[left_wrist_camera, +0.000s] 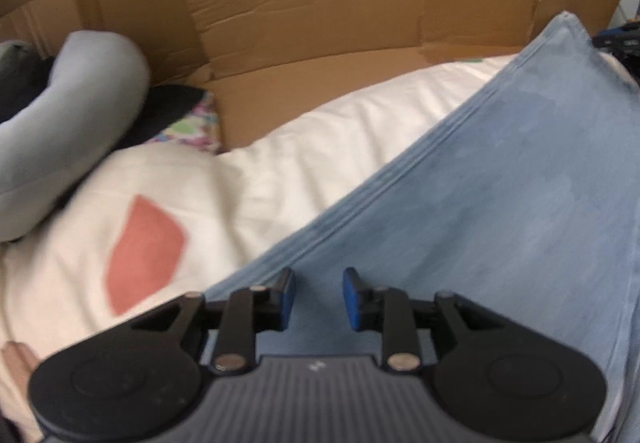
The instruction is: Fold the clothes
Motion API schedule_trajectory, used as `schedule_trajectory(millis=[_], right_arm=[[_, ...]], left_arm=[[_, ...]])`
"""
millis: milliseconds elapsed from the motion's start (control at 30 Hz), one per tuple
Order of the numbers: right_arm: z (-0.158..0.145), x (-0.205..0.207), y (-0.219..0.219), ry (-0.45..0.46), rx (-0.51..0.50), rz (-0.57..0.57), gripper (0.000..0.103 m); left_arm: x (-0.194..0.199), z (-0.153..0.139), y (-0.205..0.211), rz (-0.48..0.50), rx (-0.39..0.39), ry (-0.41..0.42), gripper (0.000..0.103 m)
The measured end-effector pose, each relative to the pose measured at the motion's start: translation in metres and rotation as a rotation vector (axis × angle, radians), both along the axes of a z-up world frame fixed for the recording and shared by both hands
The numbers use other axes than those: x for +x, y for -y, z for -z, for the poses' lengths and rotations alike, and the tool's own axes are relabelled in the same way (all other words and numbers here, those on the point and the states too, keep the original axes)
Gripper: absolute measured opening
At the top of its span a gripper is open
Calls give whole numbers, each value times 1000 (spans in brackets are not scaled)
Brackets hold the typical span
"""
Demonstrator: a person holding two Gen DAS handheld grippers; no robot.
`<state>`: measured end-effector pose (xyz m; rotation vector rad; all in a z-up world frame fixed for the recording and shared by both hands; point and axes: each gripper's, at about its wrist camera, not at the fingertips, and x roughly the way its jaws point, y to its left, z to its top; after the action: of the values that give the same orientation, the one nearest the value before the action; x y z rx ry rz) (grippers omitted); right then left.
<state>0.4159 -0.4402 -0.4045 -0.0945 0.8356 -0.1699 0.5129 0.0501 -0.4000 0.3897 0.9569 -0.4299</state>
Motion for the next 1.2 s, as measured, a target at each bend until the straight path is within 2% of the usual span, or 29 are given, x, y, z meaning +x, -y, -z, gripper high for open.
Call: schedule_trajectory(millis=[33, 100, 167, 233, 367, 533, 600, 733, 867, 933, 1100, 1200], right_arm=[[0, 4, -3, 8, 6, -15, 28], [-1, 12, -8, 25, 19, -46, 28], [12, 29, -14, 13, 2, -68, 28], [23, 42, -11, -10, -25, -52, 28], [31, 54, 5, -34, -6, 56, 27], [21, 47, 9, -54, -60, 68, 30], [14, 45, 10, -40, -38, 77, 30], [-2, 32, 5, -4, 51, 69, 31], [-12, 7, -10, 3, 155, 50, 36], [-12, -4, -20, -28, 200, 17, 40], [-11, -49, -43, -138, 251, -142, 41], [-7, -78, -44, -202, 287, -164, 41]], left_arm=[[-1, 2, 4, -5, -14, 1, 42], [-3, 6, 9, -8, -38, 0, 43], [-5, 9, 15, -3, -45, 9, 47], [-8, 10, 17, 4, -42, 19, 51], [-16, 9, 9, -51, -86, 28, 54], [-36, 6, -5, -103, -85, 33, 55], [-44, 2, -12, -130, -78, 32, 55], [-60, -10, -25, -184, -47, 42, 56], [-76, -22, -41, -290, -42, 30, 61], [-84, -25, -47, -329, -52, 8, 62], [-110, -22, -53, -339, -22, -25, 65], [-118, -17, -58, -377, -34, -53, 65]])
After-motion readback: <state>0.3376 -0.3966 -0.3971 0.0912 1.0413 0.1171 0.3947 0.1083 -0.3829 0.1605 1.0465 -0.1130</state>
